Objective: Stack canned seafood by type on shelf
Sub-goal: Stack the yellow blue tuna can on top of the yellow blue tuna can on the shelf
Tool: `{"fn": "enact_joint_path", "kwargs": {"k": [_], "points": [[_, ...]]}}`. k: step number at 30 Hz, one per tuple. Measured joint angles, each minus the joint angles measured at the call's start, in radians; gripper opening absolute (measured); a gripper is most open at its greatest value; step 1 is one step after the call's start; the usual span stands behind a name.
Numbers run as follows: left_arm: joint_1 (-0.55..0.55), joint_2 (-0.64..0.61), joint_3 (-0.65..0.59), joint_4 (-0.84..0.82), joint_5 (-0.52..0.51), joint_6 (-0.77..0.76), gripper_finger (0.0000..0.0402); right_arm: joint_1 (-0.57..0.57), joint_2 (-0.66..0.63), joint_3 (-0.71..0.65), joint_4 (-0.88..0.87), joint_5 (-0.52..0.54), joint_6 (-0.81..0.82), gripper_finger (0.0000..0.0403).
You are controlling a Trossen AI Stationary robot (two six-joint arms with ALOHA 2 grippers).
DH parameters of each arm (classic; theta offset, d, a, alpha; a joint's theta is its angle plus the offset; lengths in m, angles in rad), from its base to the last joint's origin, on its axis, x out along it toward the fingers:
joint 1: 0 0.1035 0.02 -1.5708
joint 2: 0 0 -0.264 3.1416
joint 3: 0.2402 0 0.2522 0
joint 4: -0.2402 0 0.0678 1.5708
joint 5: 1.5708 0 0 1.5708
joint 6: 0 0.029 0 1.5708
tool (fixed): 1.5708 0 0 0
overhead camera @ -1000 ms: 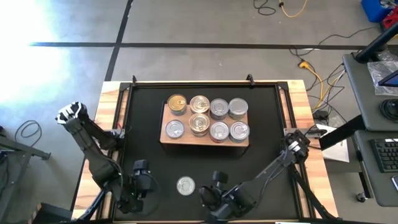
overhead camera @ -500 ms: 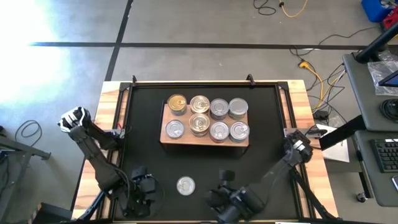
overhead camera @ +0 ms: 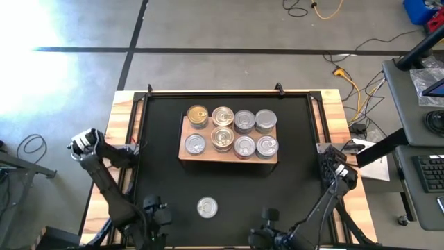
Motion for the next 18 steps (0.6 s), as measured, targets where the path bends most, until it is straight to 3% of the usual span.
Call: {"fn": "enact_joint_path", "kwargs": {"k": [4,8,18], "points": [[-0.076,0.046,0.009,0.002,0.000,-0.028,0.0360,-0.015,0.000,0.032,0.031,-0.113,-0.059,0.0021],[-0.148,0.086,0.021,0.006,-0.031,-0.071,0.0363,-0.042,0.000,0.069,0.017,-0.238,-0.101,0.0064],[-0.188,0.158,0.085,0.019,-0.169,-0.067,0.0363,-0.130,0.000,0.105,-0.034,-0.277,0.006,0.0218]]}}
